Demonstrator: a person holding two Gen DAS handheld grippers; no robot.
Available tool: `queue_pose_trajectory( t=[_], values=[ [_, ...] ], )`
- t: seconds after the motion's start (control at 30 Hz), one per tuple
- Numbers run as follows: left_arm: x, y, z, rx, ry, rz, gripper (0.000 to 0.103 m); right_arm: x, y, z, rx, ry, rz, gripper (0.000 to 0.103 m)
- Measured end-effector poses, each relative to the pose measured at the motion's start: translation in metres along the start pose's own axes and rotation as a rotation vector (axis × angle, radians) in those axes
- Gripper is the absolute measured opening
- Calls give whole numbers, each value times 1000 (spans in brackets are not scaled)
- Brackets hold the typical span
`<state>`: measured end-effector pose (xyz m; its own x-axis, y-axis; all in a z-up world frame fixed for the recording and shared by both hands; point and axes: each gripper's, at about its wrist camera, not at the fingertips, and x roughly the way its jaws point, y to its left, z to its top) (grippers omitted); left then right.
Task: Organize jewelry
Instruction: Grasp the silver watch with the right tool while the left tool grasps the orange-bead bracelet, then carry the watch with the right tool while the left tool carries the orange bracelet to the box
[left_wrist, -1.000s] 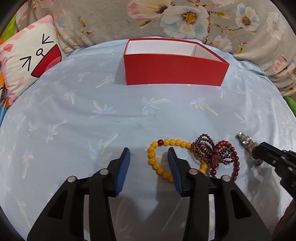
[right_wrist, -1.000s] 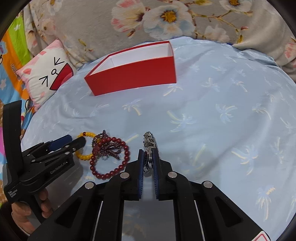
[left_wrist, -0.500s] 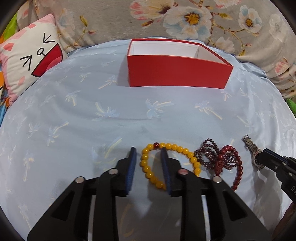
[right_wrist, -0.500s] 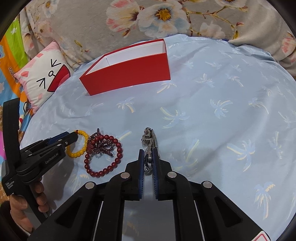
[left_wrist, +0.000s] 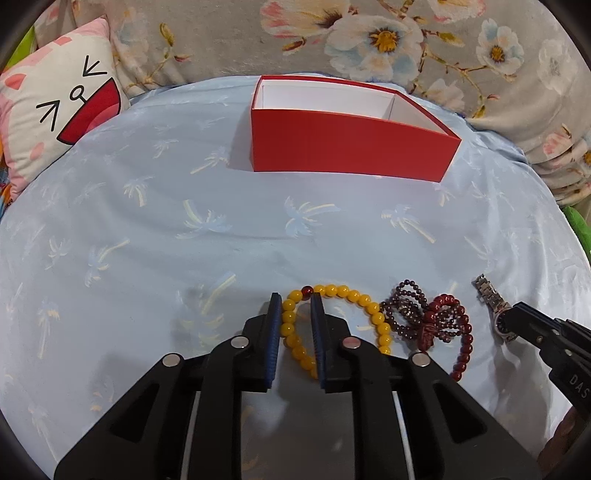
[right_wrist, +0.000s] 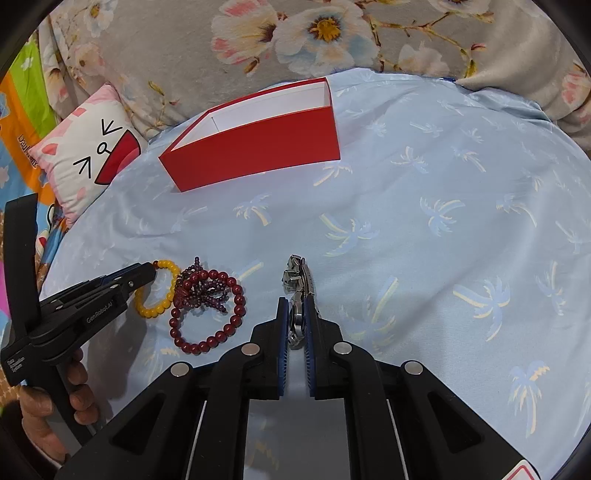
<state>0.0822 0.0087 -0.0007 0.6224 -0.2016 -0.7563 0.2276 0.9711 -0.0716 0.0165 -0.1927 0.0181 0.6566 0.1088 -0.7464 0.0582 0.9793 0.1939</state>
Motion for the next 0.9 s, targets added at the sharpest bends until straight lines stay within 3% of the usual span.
queue_pose_trajectory(
  t=[0.13, 0.17, 0.33, 0.8, 0.9],
  values=[
    [1, -3, 0, 11, -2, 13, 14, 0, 0, 0, 1, 0, 1, 8],
    [1, -3, 0, 12, 0, 12, 7, 0, 0, 0, 1, 0, 1, 7],
    [-5, -2, 3, 12, -3, -6, 7, -2, 3, 2, -3, -3, 9, 6],
    [-61, -10, 41, 18, -107, -88, 7, -37, 6, 32, 18, -87, 93, 6],
    [-69, -10, 52, 18, -131, -95, 7, -43, 5, 43, 20, -107, 108, 1]
  ],
)
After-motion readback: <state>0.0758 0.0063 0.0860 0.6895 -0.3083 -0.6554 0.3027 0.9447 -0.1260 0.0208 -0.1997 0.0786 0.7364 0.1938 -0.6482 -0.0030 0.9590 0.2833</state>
